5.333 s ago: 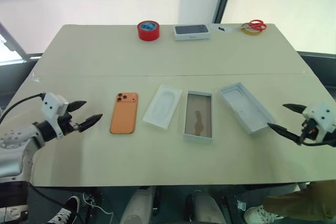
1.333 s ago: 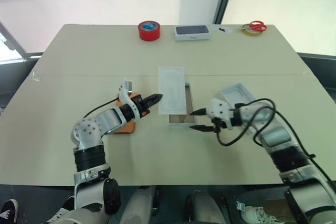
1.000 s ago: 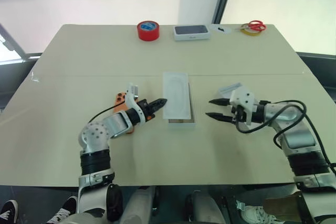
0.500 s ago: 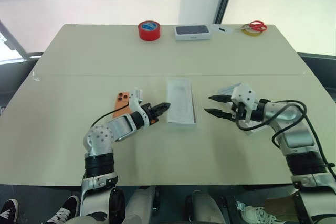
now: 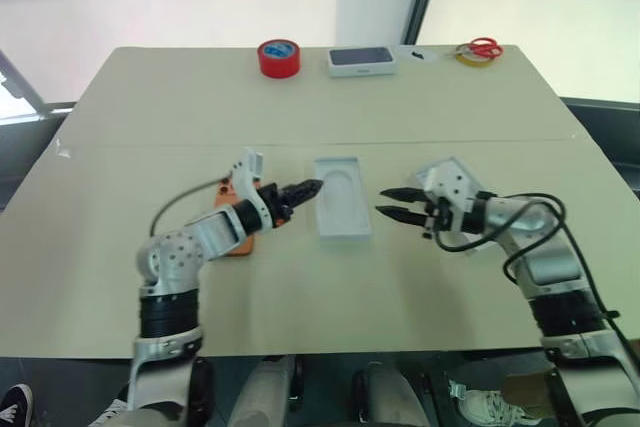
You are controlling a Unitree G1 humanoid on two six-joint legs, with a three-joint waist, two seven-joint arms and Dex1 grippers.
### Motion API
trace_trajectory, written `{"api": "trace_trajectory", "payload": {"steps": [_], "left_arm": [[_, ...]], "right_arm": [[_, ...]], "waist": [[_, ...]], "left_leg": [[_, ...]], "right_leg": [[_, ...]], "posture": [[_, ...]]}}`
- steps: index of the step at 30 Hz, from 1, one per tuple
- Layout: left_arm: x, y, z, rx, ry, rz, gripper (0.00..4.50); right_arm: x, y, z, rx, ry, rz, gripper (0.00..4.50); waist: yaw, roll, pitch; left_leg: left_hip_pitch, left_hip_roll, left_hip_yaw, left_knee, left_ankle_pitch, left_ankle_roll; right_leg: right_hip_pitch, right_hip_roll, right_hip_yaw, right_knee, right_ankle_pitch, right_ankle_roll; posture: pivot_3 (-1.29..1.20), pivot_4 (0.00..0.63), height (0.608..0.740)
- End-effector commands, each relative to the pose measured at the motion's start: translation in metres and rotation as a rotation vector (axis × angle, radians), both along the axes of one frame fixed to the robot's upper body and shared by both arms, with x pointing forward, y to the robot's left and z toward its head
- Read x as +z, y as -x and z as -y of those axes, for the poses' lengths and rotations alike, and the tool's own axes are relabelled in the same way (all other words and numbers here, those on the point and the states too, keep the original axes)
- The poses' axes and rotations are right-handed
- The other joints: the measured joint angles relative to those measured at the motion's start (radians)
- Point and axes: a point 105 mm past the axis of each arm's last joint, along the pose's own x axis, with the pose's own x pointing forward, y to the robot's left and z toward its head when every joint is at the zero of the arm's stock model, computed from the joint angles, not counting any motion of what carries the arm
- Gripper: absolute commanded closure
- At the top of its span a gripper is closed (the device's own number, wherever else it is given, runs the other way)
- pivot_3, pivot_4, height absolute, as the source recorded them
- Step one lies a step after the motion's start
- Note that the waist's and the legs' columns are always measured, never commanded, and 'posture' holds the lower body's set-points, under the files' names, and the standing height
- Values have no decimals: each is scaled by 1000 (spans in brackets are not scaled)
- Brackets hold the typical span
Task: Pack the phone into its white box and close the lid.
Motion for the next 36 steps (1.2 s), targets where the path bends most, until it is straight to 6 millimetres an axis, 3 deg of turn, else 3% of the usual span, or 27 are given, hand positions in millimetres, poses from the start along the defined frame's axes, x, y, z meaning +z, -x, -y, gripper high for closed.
{"api": "trace_trajectory", "payload": {"steps": [1, 4, 6, 9, 17, 22, 26, 31, 36], "left_arm": [[15, 10, -12, -37, -68, 226, 1684], [16, 12, -39, -31, -41, 264, 1684], [11, 15, -59, -22, -129, 320, 1684], [7, 23, -75, -43, -136, 321, 1684], [-19, 48, -79, -122, -247, 311, 1684], [-22, 53, -77, -138, -253, 309, 1684], [-18, 50, -84, -103, -271, 330, 1684], [-20, 43, -101, -28, -239, 246, 1684], [-30, 31, -134, 119, -233, 90, 1684]], "right_arm": [[3, 0, -26, 50, 83, 118, 4470], [-10, -3, -38, 74, 145, 102, 4470], [-20, -5, -41, 96, 217, 94, 4470], [-24, -6, -46, 135, 265, 110, 4470], [-40, -27, -45, 112, 391, 121, 4470], [-42, -33, -49, 87, 381, 102, 4470], [-35, -32, -51, 86, 333, 94, 4470], [0, -36, -66, 58, 156, 137, 4470], [21, -27, -98, 94, 78, 203, 4470]], "waist": [[0, 0, 0], [8, 1, 0], [4, 1, 0], [6, 1, 0], [-5, 1, 1], [-9, 1, 0], [-18, 2, 0], [-19, 2, 1], [-21, 2, 1]], "left_leg": [[0, 0, 0, -1, 0, 0], [0, 0, 0, -2, -2, 3], [-1, 0, 0, -2, -2, 3], [-1, 0, 0, -3, -2, 4], [-1, 0, 0, -4, -3, 4], [0, 0, 0, -5, -3, 4], [0, 0, 0, -6, -3, 4], [0, 0, 0, -6, -2, 4], [0, 0, 0, -8, -2, 3]], "right_leg": [[0, 0, 0, -1, 0, 0], [-2, 0, 0, -2, 0, -1], [-2, -1, 0, -2, -1, -3], [-2, -1, 0, -3, -1, -4], [-2, -1, 0, -3, -1, -3], [-2, -1, 0, -3, -1, -3], [-3, -1, 0, -3, 0, -1], [-3, -1, 0, -3, 0, -1], [-5, 0, 1, -2, 0, -1]], "posture": [[0, 150, 738], [0, 150, 738], [0, 150, 738], [0, 150, 738], [0, 150, 738], [0, 150, 738], [0, 150, 738], [0, 150, 738], [0, 150, 738]]}}
